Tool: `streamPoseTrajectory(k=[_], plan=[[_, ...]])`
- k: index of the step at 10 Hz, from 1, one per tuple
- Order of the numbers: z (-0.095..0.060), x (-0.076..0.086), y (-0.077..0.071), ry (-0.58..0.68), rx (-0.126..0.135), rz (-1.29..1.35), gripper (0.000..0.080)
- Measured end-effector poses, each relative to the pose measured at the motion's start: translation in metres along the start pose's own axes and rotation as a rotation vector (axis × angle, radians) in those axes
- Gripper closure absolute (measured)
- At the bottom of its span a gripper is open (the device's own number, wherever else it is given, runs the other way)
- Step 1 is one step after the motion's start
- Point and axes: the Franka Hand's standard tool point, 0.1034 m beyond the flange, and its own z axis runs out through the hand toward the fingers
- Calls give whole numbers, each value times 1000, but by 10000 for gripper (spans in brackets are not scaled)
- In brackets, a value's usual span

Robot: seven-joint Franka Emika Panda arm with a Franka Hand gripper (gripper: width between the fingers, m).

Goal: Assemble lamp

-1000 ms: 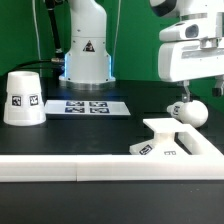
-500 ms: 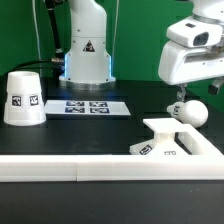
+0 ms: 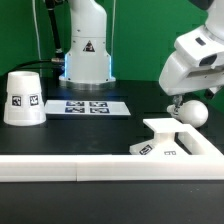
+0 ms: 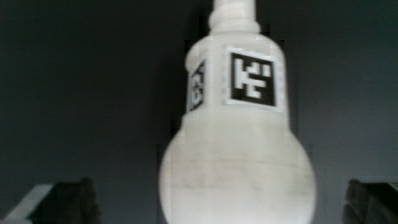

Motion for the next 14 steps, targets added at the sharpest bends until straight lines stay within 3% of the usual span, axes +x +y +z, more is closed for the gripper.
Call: streamPoseTrajectory(k=[3, 5, 6, 14], plan=[[7, 2, 4, -199, -28, 26, 101], [14, 6, 2, -335, -28, 56, 101], [16, 13, 2, -327, -28, 74, 101], [38, 23, 11, -290, -20, 114, 129]])
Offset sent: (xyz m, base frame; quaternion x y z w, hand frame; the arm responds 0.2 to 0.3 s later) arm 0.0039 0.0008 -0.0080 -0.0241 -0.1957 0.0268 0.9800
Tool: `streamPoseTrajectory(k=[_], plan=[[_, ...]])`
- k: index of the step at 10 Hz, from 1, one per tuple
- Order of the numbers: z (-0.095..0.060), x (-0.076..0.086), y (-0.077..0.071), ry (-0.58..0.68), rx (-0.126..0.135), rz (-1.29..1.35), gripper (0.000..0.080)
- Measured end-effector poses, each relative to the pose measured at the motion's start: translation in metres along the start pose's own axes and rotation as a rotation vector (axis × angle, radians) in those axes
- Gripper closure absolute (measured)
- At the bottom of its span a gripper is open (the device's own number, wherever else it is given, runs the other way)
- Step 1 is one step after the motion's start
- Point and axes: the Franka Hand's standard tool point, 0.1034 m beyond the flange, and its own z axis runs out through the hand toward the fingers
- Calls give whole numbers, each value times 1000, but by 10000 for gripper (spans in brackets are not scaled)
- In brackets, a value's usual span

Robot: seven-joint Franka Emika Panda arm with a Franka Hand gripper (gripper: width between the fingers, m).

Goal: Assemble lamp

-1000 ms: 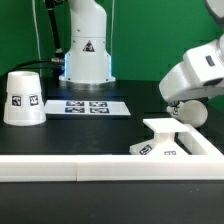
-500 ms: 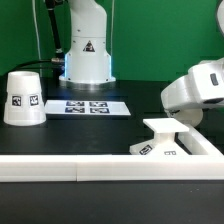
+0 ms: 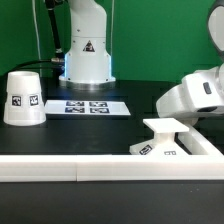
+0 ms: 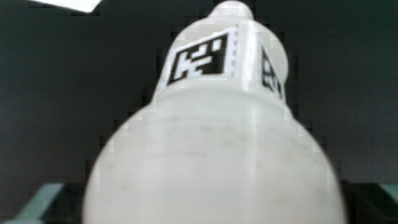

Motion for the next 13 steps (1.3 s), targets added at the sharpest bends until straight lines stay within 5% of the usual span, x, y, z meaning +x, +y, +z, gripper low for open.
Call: streamPoseTrajectory(k=[1, 5, 9, 11, 13], plan=[[0, 0, 0, 0, 1, 1, 223], [-9, -2, 6, 15, 11, -5, 223], [-59, -33, 49, 29, 65, -51, 223], [-77, -40, 67, 14, 63, -52, 223], [-78, -37, 68, 26, 64, -51, 222]])
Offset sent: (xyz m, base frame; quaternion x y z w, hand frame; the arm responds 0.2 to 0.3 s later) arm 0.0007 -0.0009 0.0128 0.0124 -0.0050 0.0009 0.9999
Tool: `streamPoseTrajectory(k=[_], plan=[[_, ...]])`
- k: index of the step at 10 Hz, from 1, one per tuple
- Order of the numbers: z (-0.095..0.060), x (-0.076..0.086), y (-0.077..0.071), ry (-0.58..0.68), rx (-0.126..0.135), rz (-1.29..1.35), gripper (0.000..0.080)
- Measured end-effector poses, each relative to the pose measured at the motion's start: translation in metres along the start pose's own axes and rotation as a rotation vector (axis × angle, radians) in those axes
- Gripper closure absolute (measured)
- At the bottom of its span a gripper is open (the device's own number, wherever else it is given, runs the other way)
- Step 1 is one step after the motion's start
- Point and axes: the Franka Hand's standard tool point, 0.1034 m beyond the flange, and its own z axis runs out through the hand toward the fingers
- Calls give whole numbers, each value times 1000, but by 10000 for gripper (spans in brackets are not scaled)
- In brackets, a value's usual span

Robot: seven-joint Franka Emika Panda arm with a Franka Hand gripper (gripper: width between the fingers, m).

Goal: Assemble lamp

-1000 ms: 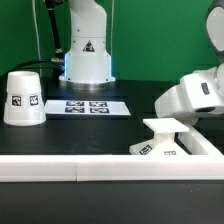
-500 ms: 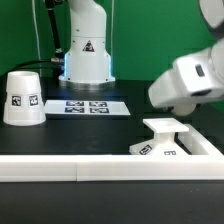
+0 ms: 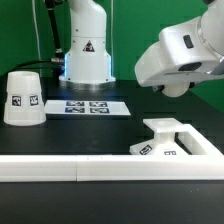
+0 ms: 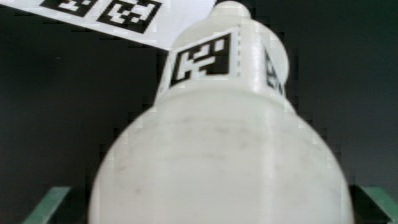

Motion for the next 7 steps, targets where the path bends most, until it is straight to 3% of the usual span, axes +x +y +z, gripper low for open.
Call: streamPoseTrajectory(k=[3, 5, 7], plan=[[-2, 2, 2, 13, 1, -22, 222], [-25, -9, 17, 10, 16, -47, 222], [-45, -6, 28, 40, 25, -33, 222]])
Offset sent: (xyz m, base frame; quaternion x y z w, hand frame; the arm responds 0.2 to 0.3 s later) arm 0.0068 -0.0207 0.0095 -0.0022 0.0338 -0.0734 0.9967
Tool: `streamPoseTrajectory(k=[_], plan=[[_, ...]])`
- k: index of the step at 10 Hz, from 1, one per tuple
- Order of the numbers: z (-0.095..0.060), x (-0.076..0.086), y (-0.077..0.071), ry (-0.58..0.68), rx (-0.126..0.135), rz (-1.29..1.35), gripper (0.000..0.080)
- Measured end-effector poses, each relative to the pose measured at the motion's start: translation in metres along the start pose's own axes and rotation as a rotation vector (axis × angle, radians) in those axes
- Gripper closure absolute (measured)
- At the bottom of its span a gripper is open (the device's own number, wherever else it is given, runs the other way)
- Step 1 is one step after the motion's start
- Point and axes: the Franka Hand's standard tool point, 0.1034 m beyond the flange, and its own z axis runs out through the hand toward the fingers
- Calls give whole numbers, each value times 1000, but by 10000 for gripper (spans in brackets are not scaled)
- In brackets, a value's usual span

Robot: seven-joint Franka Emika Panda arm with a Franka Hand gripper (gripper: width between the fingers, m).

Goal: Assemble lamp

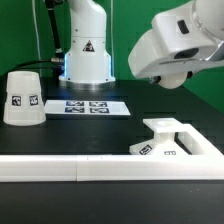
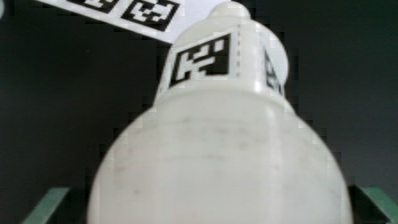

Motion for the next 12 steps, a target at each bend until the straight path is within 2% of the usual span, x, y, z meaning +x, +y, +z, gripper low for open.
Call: streamPoseTrajectory(k=[2, 4, 5, 6, 8, 9, 10, 11, 12], plan=[[0, 8, 0, 38, -4, -2, 222], [-10, 20, 6, 238, -27, -7, 222], [-3, 16, 14, 318, -38, -37, 222], [-9, 8, 24, 344, -36, -43, 222], [-38, 7, 40, 503, -55, -33, 222], [-42, 3, 39, 531, -59, -29, 222], [-50, 11, 42, 639, -74, -27, 222], [-48, 11, 44, 719, -80, -19, 222], [-51, 11, 50, 811, -115, -61, 222]])
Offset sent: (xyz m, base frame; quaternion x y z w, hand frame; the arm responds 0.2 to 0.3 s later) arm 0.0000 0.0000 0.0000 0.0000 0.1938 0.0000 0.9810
